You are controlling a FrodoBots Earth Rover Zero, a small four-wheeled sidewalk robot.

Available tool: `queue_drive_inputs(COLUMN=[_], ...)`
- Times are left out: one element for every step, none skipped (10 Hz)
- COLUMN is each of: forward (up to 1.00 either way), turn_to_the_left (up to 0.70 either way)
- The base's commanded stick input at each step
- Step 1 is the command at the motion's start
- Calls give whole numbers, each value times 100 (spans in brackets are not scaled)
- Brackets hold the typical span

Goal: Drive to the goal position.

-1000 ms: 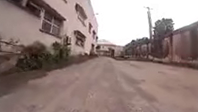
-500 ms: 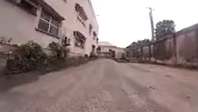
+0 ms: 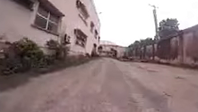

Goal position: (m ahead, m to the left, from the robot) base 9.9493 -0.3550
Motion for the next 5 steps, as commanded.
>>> queue_drive_inputs(forward=[100,100,100,100,100], turn_to_the_left=[0,0,0,0,0])
